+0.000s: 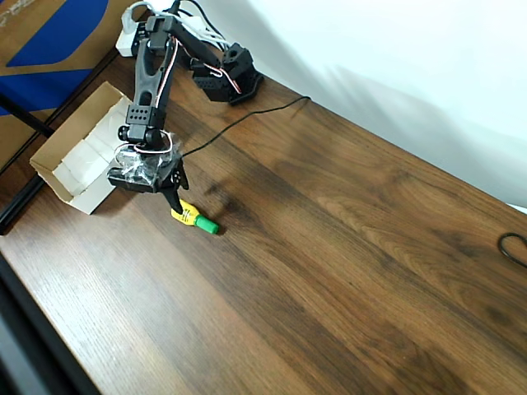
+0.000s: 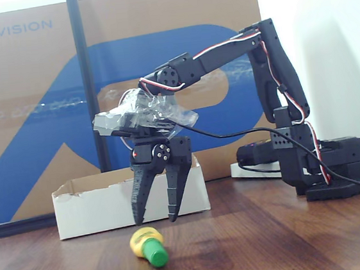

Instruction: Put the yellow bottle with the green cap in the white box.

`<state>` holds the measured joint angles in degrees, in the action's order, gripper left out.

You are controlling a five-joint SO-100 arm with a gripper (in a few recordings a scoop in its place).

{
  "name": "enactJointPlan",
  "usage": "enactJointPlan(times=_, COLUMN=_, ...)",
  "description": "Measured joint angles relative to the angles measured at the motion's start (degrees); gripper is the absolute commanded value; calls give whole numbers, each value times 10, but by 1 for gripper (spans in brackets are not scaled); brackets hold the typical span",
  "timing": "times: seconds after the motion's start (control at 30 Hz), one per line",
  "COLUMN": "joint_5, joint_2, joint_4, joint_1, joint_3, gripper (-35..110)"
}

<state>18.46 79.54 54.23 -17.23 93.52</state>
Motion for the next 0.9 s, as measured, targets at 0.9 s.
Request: enactJointPlan(times=0.9, joint_5=8, joint_2=-66, joint_4=-9, joint_1=2, joint_3=-31, gripper=32)
